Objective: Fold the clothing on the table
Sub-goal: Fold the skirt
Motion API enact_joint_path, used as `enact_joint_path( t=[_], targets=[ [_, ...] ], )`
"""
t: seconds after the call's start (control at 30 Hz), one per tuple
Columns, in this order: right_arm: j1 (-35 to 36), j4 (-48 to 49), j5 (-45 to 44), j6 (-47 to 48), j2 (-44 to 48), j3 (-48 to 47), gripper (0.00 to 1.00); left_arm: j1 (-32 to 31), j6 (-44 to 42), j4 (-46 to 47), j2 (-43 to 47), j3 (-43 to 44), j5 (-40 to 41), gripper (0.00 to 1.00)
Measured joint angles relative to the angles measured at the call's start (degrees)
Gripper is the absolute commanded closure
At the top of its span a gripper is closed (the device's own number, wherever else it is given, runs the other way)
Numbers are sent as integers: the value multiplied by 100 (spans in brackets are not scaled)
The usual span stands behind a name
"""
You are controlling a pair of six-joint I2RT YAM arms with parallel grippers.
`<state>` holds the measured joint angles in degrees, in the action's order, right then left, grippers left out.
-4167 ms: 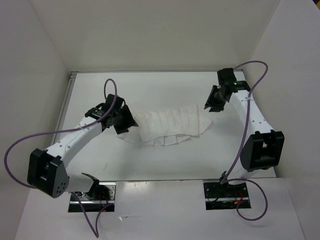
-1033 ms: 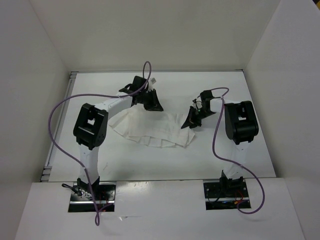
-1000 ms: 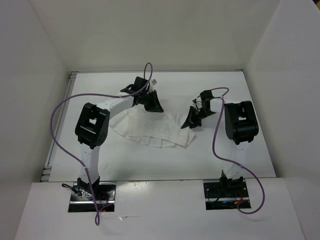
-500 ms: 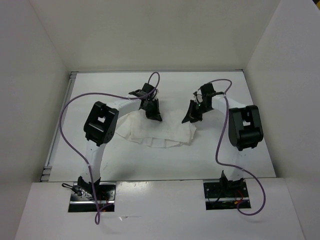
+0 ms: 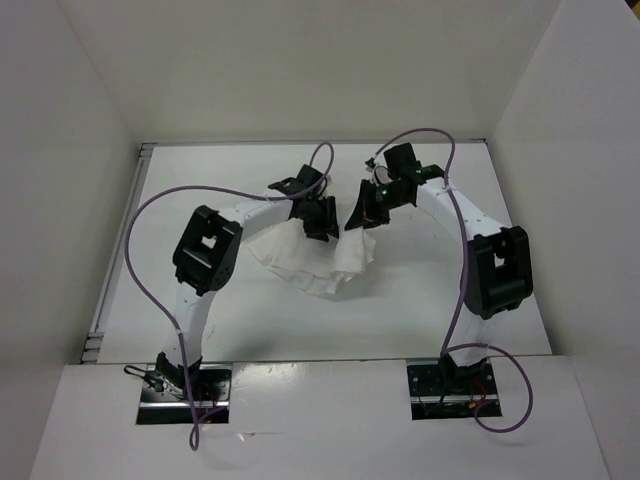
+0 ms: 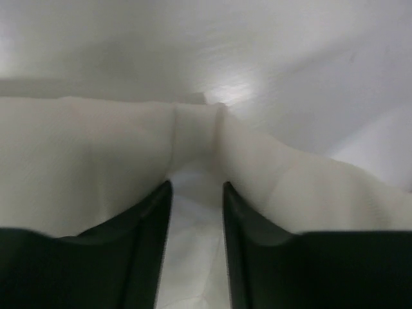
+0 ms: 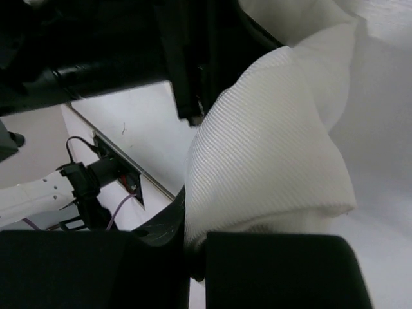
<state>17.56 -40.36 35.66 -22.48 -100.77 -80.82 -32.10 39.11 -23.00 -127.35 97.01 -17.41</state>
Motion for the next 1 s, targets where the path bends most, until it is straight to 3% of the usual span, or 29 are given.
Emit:
enact_joint_path(
  t=[0.13, 0.3, 0.47, 1.0],
  targets=[
    [-17, -192, -33, 52, 11, -356, 100, 498, -17, -343, 660, -278, 791, 46],
    [-17, -297, -52, 120, 4, -601, 100, 1460, -7, -400, 1377, -590, 1687, 60],
    [-17, -501, -136, 205, -181, -911, 100, 2109, 26, -299, 1456, -997, 2197, 67],
    [160, -1333, -1158, 299, -1147, -2385, 99, 2247, 118, 129, 1233, -1775, 2400, 72]
  ],
)
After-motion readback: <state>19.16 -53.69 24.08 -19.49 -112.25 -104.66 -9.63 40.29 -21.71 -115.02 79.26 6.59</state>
